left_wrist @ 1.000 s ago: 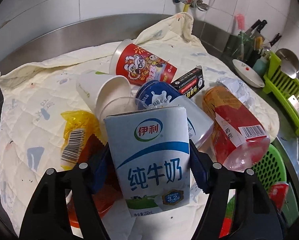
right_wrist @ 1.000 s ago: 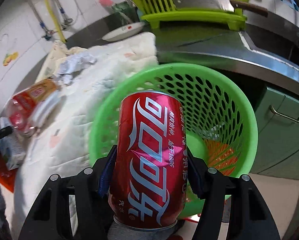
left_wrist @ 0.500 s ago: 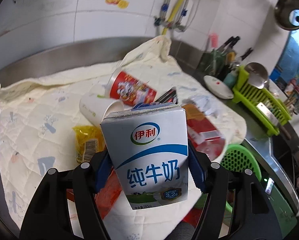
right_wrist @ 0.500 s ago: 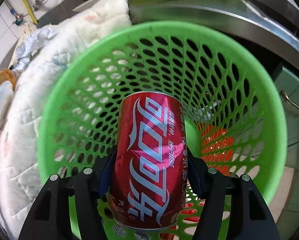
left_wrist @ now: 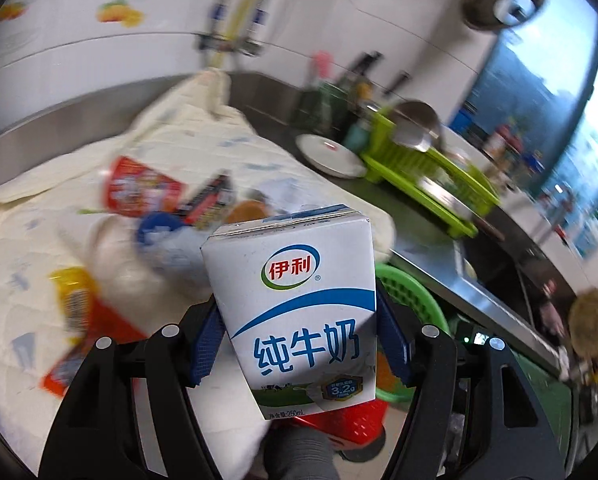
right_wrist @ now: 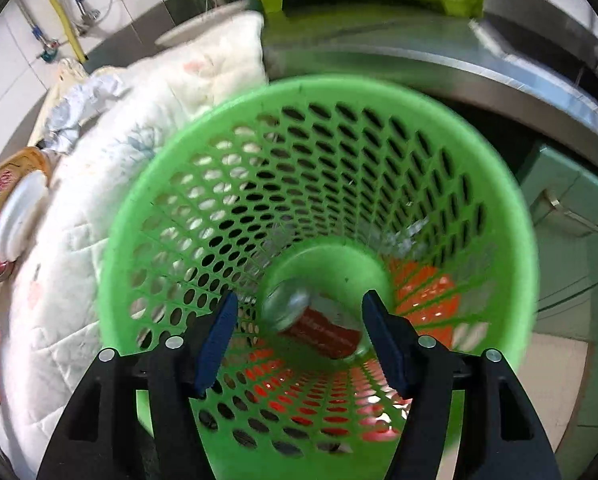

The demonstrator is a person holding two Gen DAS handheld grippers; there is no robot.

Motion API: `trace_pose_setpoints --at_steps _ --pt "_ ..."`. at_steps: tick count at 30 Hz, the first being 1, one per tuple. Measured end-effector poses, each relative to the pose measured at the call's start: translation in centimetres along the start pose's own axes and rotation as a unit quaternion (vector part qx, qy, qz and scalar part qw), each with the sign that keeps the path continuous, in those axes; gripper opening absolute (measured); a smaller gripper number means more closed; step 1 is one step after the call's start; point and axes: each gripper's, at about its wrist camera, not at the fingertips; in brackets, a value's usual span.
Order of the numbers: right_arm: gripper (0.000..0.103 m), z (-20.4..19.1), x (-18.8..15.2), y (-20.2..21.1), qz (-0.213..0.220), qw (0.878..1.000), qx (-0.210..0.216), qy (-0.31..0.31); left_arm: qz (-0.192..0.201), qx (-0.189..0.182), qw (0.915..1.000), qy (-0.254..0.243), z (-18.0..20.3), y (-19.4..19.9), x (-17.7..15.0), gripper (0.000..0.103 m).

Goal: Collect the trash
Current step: 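Carry the can into the green basket and open the right tool while the left tool grasps the milk carton, then carry the white milk carton over the green basket and release it with the left tool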

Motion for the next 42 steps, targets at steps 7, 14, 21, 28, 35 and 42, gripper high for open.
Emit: trace_pose_setpoints --at_steps 7,14,21,28,35,42 --pt "0.068 1.6 -1.5 4.9 0.048 0.999 -0.016 -0.002 -0.075 -0.039 0.9954 -0.046 5.1 -6.0 -2.3 0.066" --pt "0.071 3.3 -2.9 7.5 0.076 0.997 -0.03 -0.008 -0.134 -0.041 0.9865 -0.085 8.9 -12.8 -4.9 0.066" --pt "0.072 4.7 -4.0 8.3 0.087 0.995 -0.025 -0.028 -0.177 -0.02 0.9751 -0.132 11.8 -17.7 -8.2 0.067" --pt "0.072 5.4 -4.7 8.3 0.086 0.995 -0.022 -0.036 -0.197 -0.012 0.9698 -0.143 12.4 -19.8 -9.7 0.069" --pt "0.072 5.1 -5.0 8.4 0.085 0.995 -0.017 -0.04 -0.188 -0.019 0.9703 -0.151 12.3 -18.8 -9.7 0.073" --pt "0.072 3.2 -4.9 9.5 0.095 0.995 -0.006 -0.029 -0.148 -0.017 0.9764 -0.156 10.8 -14.7 -8.5 0.073"
Point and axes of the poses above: each gripper's, at about its wrist camera, not at the fingertips, and y roughly against the way its jaws point, z to its right, x to its top, and after that the axes turned 10 degrees about y, right-handed
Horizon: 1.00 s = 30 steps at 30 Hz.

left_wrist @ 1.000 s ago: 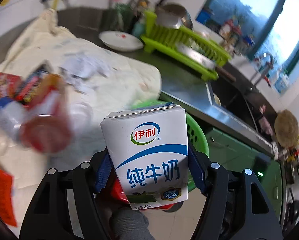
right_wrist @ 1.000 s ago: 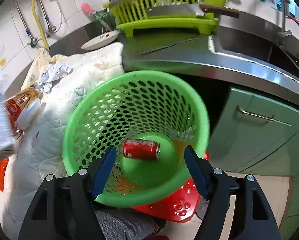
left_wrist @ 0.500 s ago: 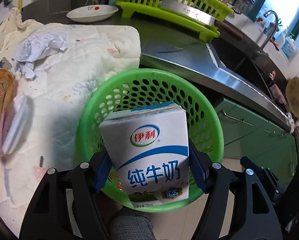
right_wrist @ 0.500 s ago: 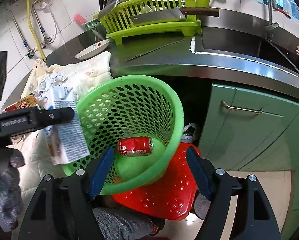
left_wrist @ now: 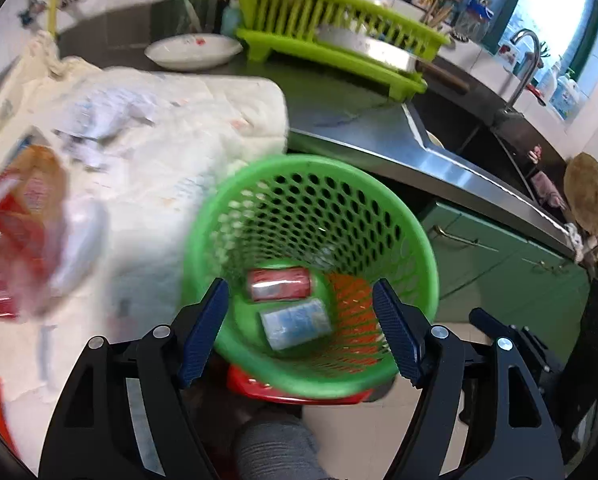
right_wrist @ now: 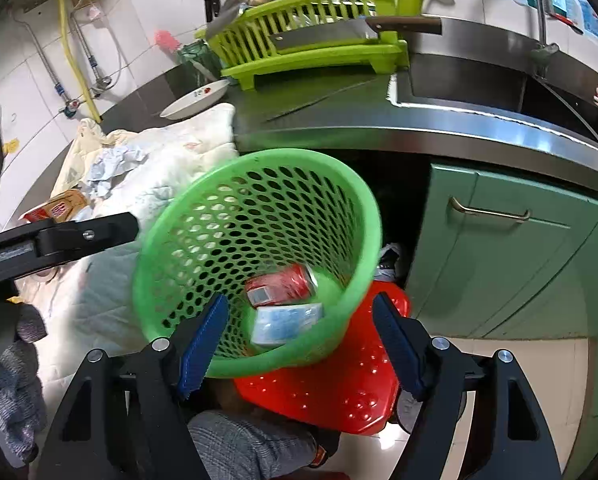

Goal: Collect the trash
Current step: 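Carry the white milk carton over the green basket and release it with the left tool, then grasp the orange snack wrapper with the left tool and lift it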

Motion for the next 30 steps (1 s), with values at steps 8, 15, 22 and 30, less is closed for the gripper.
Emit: trace_pose_setpoints --at_steps 8,15,22,30 --pt "0.072 -4.4 0.4 0.7 0.01 0.999 0.031 0.024 0.051 0.041 0.9976 0.019 -5.6 7.0 -1.4 0.073" --pt "0.073 -8.9 0.8 1.5 0.016 0.997 0.059 0.054 0.104 0.098 0.9883 0.053 -12.2 13.2 -2.6 0.073" --pt "0.074 -13.4 1.1 2.0 0.021 0.992 0.084 0.086 0.134 0.169 0.9711 0.102 -19.8 18.1 -4.3 0.076" --pt "0.074 -18.0 1.3 2.0 0.02 0.986 0.112 0.118 0.115 0.193 0.9664 0.125 -24.2 18.3 -6.3 0.076"
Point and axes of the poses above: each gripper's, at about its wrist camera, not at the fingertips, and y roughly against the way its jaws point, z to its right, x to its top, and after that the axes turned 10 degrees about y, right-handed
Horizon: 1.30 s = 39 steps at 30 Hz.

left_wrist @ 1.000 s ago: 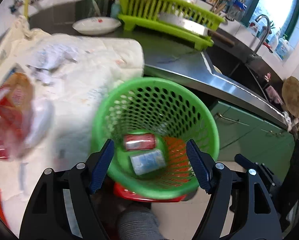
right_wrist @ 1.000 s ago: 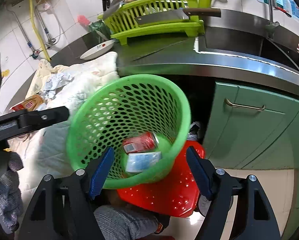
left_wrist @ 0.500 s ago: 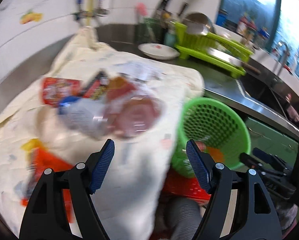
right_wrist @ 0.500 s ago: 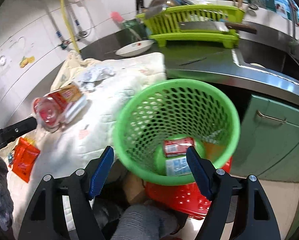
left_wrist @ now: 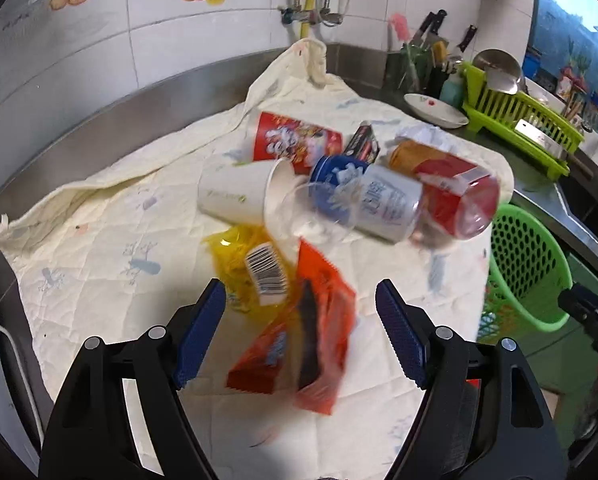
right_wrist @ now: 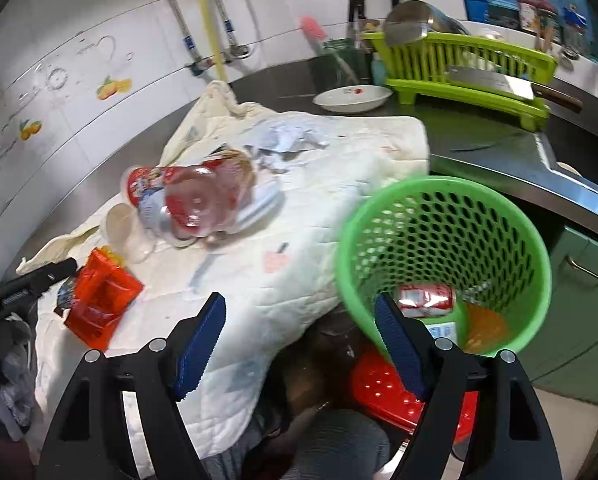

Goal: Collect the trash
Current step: 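Grasp the orange snack wrapper with the left tool and lift it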

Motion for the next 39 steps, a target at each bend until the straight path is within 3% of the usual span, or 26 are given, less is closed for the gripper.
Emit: trace_pose_setpoints --at_steps 10,19,24,34,39 --pt "0.074 -3.5 0.5 -1.2 -0.01 0.999 0.018 0.025 -0.035 -0.019 0.9992 0.0 -0.7 -2.5 -1.3 0.074" --pt "0.074 -5.4 0.4 -2.4 -0.024 0.999 0.027 0.04 -0.051 -0.029 0.9982 -0.011 -0.4 -3.5 -2.1 0.043" --pt "0.074 -6.7 0.5 -2.8 -0.029 0.997 0.039 0.054 -0.048 -0.043 0.9979 -0.011 -0.7 -2.8 -2.3 0.018" --pt "0.074 -9.6 1.1 -3.5 -0.033 0.994 0.063 0.079 -0.013 -0.068 0.9975 -0.008 -2.9 1.5 -2.2 0.014" --pt "0.074 -11.6 1.5 -4.1 -0.036 0.992 0.083 0.091 0.009 -0.085 0.9961 0.023 -5.3 3.7 -1.7 0.014"
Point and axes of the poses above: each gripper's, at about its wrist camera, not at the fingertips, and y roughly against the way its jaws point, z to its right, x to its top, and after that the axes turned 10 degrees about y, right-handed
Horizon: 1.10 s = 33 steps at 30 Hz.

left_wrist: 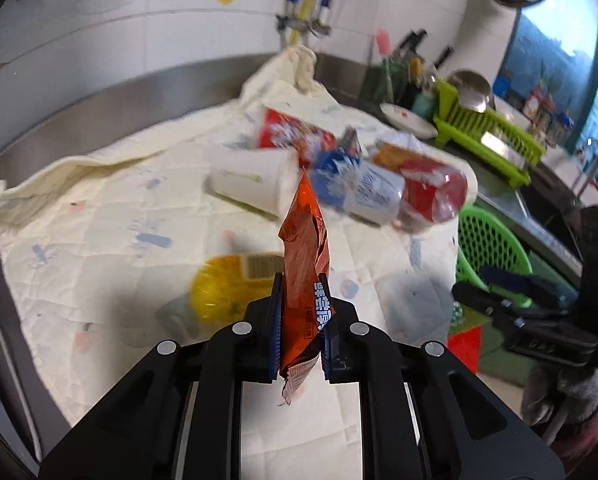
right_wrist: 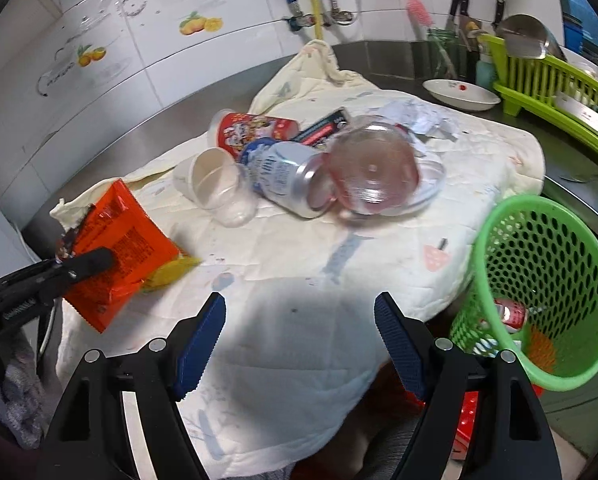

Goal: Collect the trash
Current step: 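Grasp the orange snack wrapper with the left tool and lift it, then grasp the yellow snack bag with the right tool while the left tool holds the orange wrapper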

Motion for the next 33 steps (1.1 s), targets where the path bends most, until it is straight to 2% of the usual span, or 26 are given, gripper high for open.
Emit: trace_pose_setpoints --at_steps 7,15,21,25,28,33 --pt "0.074 -3.7 0.8 -1.9 -0.007 0.999 0.042 0.024 0.049 0.017 0.9982 0.029 -2.5 3.1 1.4 0.014" --pt "0.074 -8.6 2.6 -5.8 -0.021 0.991 0.103 0.081 0.07 0.036 0.9952 0.058 -5.2 4.5 2.3 0.014" --pt "0.074 -11.9 4.1 -8.2 -0.025 0.98 0.11 0.164 0.074 0.045 0.9928 0.082 -7.0 4.3 2.6 0.014" --pt "0.079 -12.9 5.1 -10.6 -0.04 0.97 0.116 0.209 0.073 0.05 0.9917 0.092 -7.8 4.0 2.6 0.014" --pt "0.079 -13.2 5.3 -12.3 -0.058 0.965 0.113 0.23 0.071 0.052 0.9911 0.1 -8.3 3.6 2.7 0.014" --pt "0.076 -13.3 5.2 -13.0 -0.061 0.963 0.109 0.24 0.067 0.056 0.9908 0.103 -8.6 3.1 2.8 0.014"
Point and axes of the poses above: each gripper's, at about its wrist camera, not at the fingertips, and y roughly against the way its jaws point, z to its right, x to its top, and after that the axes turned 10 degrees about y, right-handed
